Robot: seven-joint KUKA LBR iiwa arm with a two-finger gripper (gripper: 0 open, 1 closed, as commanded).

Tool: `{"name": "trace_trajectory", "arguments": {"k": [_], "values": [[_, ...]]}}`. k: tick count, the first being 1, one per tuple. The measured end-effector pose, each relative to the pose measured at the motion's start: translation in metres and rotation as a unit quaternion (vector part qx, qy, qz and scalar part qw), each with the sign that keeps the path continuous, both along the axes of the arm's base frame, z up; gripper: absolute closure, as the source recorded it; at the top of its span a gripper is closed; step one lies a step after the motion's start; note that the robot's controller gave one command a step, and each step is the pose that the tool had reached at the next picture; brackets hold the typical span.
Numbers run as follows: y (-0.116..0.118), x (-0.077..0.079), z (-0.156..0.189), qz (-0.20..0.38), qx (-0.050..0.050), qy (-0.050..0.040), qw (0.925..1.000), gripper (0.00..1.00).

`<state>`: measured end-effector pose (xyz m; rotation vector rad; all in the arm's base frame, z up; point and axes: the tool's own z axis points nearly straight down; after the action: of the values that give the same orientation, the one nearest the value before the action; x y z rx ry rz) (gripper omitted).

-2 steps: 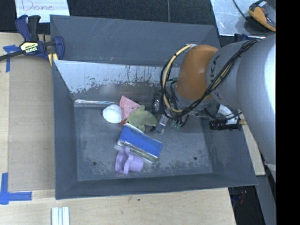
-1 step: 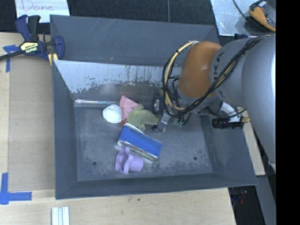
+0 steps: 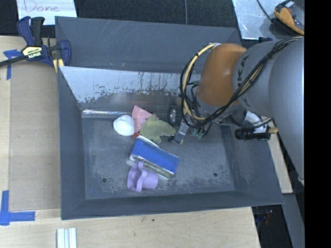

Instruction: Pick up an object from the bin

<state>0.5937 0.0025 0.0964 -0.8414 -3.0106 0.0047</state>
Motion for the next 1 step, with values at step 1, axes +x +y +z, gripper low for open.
{"name": "trace_trajectory", "arguments": {"k": [1], "values": [[-0.0003,-0.0011,0.0122,0.0,0.0,0.0018,1.0,1.0]]}}
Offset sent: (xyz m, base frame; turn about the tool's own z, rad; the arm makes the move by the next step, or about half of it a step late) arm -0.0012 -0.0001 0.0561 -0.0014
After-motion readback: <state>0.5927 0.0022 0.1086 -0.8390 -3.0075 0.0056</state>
